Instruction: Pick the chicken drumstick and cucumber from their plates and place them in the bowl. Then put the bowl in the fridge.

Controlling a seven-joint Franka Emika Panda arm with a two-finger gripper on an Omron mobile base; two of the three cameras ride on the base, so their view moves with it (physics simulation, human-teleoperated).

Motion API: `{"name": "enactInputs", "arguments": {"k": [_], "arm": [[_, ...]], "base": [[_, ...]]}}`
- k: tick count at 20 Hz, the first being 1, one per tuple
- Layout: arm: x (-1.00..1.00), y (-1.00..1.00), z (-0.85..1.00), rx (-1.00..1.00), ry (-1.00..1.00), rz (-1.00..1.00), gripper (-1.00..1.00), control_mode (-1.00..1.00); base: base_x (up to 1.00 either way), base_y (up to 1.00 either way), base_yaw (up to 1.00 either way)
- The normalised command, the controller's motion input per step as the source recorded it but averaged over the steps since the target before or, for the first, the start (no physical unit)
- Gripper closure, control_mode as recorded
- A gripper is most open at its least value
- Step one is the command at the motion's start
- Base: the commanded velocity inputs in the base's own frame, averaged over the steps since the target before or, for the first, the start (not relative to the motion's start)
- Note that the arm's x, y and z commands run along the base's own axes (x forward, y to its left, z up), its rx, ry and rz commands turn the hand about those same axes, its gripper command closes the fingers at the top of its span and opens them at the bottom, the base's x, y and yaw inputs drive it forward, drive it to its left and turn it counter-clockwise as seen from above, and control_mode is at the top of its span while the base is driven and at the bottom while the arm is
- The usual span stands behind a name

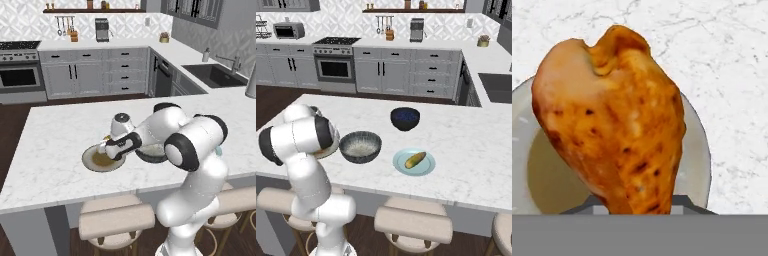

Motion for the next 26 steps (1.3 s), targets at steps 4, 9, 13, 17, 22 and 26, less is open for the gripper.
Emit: {"name": "enactInputs", "arguments": {"k": [4,9,13,17,22,26], "arm": [[-0.46,-0.29,1.0,0.0,-0.04,0.08,1.0,-1.0],[-0.39,-0.97,0.7,0.02,0.0,0.03,1.0,-1.0],[-0.3,-1.0,0.42,0.01,0.0,0.0,1.0,-1.0],[-0.04,-0.87,0.06,0.0,0.0,0.0,1.0,-1.0],[0.19,-0.36,-0.38,-0.03,0.0,0.0,1.0,-1.0],[0.29,-0.04,-0.19,0.0,0.03,0.0,1.0,-1.0]], "base": [[0.0,0.0,0.0],[0.0,0.0,0.0],[0.0,0.0,0.0],[0.0,0.0,0.0],[0.0,0.0,0.0],[0.0,0.0,0.0]]}}
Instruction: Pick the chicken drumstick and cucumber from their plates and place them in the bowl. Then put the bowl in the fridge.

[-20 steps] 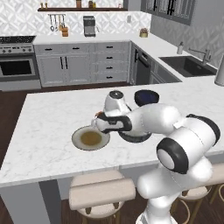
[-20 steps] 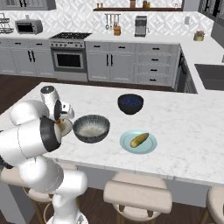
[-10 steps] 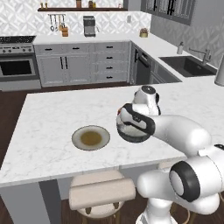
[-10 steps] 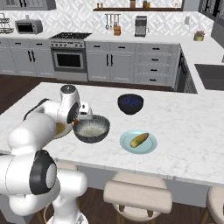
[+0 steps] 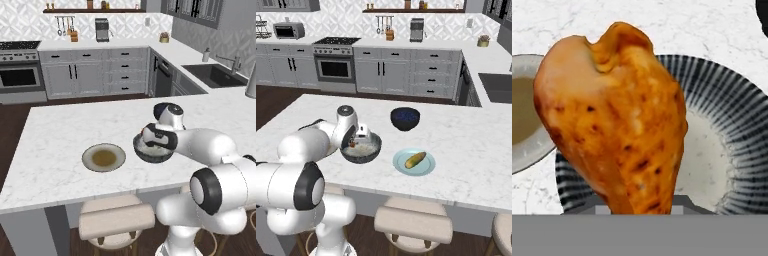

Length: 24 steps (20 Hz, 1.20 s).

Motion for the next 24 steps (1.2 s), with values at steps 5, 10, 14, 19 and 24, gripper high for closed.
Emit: {"name": "enactInputs", "arguments": {"k": [5,10,14,19,24], "arm": [[0.01,-0.07,-0.16,0.0,0.07,0.0,1.0,-1.0],[0.07,-0.13,-0.31,0.0,0.07,0.0,1.0,-1.0],[0.1,0.0,-0.34,-0.02,0.0,0.0,1.0,-1.0],[0.04,0.0,-0.3,-0.04,0.0,0.0,1.0,-1.0],[0.05,-0.07,-0.06,-0.04,0.0,0.0,-1.0,-1.0]], "base": [[0.0,0.0,0.0],[0.0,0.0,0.0],[0.0,0.0,0.0],[0.0,0.0,0.0],[0.0,0.0,0.0]]}}
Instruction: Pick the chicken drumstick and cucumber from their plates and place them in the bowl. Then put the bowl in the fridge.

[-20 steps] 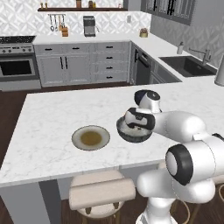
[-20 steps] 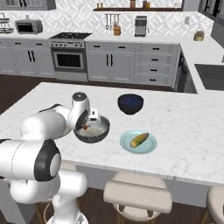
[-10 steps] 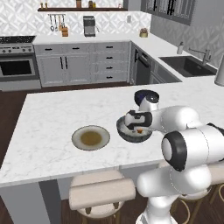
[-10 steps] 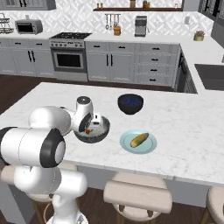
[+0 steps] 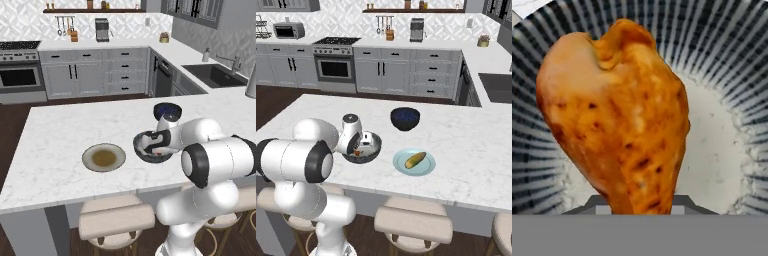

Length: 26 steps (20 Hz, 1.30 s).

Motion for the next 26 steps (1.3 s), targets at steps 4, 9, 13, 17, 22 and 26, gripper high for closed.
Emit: {"name": "enactInputs", "arguments": {"k": [4,9,13,17,22,26], "arm": [[0.05,-0.13,0.0,-0.01,0.0,0.0,-1.0,-1.0],[0.08,-0.16,0.19,0.0,0.0,0.02,-1.0,-1.0],[-0.47,-0.47,1.0,0.01,-0.01,0.04,-1.0,-1.0],[-0.91,-0.97,0.75,0.0,0.0,0.0,-1.0,-1.0],[-0.83,-1.0,0.29,0.0,0.04,-0.16,-1.0,-1.0],[-0.45,-1.0,0.08,0.0,0.09,-0.27,-1.0,-1.0]], "base": [[0.0,0.0,0.0],[0.0,0.0,0.0],[0.0,0.0,0.0],[0.0,0.0,0.0],[0.0,0.0,0.0],[0.0,0.0,0.0]]}}
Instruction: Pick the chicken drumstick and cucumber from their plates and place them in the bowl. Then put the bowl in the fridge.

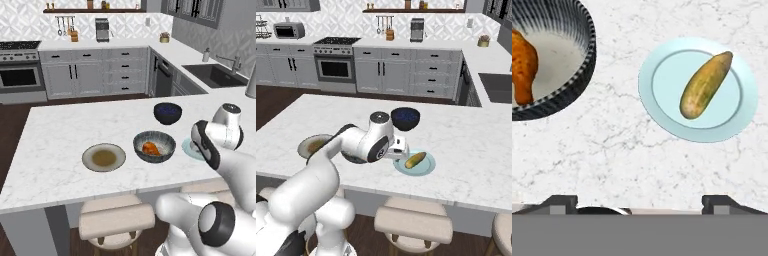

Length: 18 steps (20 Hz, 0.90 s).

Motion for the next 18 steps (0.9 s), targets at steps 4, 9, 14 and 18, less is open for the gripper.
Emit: {"name": "enactInputs", "arguments": {"k": [4,9,14,18], "arm": [[0.09,-1.0,0.0,0.0,0.12,-0.3,-1.0,-1.0],[0.79,-0.44,0.0,0.01,0.06,-0.19,-1.0,-1.0],[0.77,-0.29,-0.03,0.12,0.06,-0.11,-1.0,-1.0],[0.66,-0.24,-0.26,0.17,0.02,-0.12,-1.0,-1.0]], "base": [[0.0,0.0,0.0],[0.0,0.0,0.0],[0.0,0.0,0.0],[0.0,0.0,0.0]]}}
